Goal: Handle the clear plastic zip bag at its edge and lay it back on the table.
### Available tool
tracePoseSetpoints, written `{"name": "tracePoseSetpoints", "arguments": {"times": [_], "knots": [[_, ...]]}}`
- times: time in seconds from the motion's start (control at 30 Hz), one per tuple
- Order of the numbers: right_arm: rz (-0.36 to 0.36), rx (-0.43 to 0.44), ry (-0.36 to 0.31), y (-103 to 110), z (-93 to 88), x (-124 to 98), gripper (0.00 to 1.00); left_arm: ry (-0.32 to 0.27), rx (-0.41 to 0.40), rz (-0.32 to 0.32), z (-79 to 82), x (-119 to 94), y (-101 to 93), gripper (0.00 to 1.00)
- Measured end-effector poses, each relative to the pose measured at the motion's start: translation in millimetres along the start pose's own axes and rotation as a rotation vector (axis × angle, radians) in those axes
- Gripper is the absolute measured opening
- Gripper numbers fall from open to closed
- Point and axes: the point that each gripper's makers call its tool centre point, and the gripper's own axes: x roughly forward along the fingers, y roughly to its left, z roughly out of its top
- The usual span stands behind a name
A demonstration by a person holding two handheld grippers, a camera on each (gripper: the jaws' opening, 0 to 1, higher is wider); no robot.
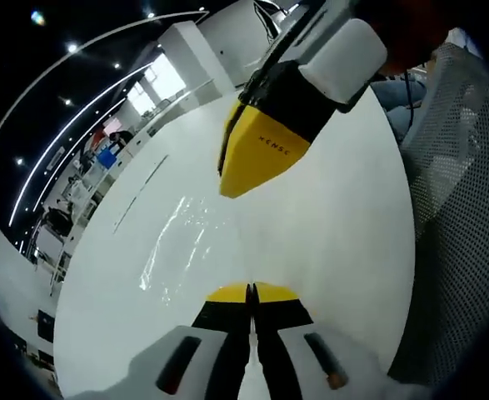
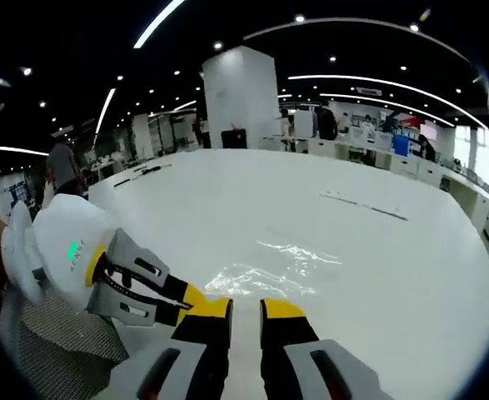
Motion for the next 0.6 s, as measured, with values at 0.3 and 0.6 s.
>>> {"name": "tracePoseSetpoints", "arguments": {"times": [0.3, 0.6], "knots": [[0.102, -0.290, 0.094, 10.6, -10.5, 6.4, 0.28, 0.018, 0.074, -0.019, 1.5, 1.3, -1.7, 0.00], [0.189, -0.352, 0.169, 8.6, -40.5, 17.2, 0.24, 0.027, 0.132, -0.050, 3.2, -10.0, -6.8, 0.00]]}}
